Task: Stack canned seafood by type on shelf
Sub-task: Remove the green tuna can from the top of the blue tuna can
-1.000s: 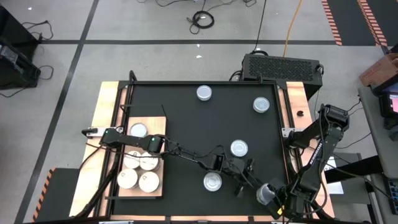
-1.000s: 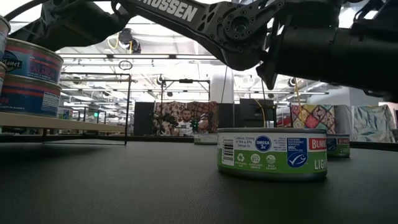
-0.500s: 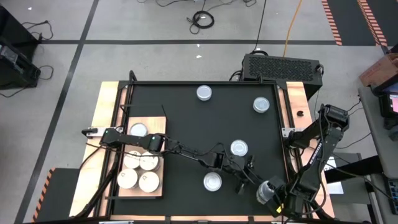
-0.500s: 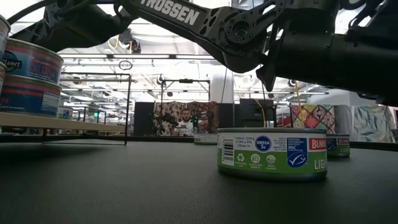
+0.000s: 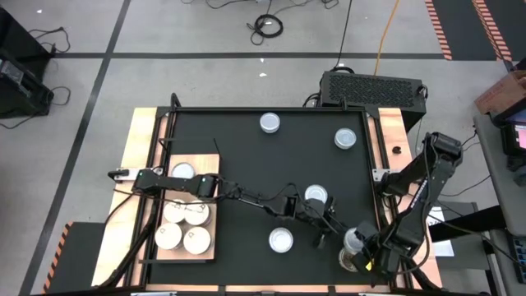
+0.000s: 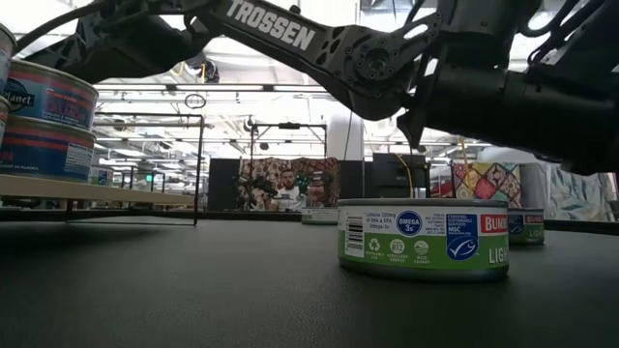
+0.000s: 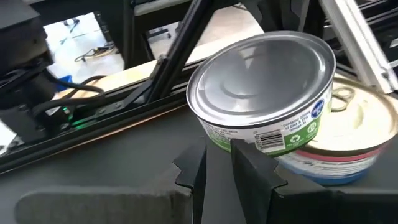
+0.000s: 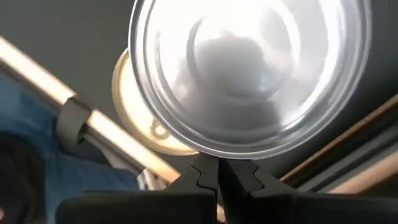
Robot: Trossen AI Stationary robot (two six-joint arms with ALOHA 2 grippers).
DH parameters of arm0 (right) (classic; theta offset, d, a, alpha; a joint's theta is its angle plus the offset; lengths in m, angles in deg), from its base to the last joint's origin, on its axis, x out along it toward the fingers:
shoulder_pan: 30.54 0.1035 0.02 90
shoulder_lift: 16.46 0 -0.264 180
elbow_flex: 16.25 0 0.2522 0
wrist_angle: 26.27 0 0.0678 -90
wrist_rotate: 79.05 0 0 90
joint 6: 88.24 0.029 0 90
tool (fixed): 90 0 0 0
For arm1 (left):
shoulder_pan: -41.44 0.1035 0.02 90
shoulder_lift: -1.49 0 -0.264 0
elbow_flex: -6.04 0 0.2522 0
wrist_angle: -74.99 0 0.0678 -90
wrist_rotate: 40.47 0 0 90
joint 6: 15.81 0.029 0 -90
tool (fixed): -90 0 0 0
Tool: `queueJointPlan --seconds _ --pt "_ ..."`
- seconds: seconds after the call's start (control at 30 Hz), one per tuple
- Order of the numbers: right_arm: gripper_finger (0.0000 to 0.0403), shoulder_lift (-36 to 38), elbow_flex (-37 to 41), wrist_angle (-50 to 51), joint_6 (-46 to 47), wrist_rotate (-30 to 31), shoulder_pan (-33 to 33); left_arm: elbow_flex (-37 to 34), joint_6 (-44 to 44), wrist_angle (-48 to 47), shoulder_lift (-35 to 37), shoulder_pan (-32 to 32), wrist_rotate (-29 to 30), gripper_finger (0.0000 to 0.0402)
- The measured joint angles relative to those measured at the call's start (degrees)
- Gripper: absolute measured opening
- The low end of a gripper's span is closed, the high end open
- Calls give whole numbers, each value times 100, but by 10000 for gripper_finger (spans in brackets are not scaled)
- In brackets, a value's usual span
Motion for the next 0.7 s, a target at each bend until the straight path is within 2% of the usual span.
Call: queueJointPlan --seconds 0.4,0.7 --pt "0 178 2 945 -145 -8 -272 2 -42 -21 -2 276 56 81" --pt "0 175 173 1112 -307 -176 -515 4 -40 -287 -1 307 114 81"
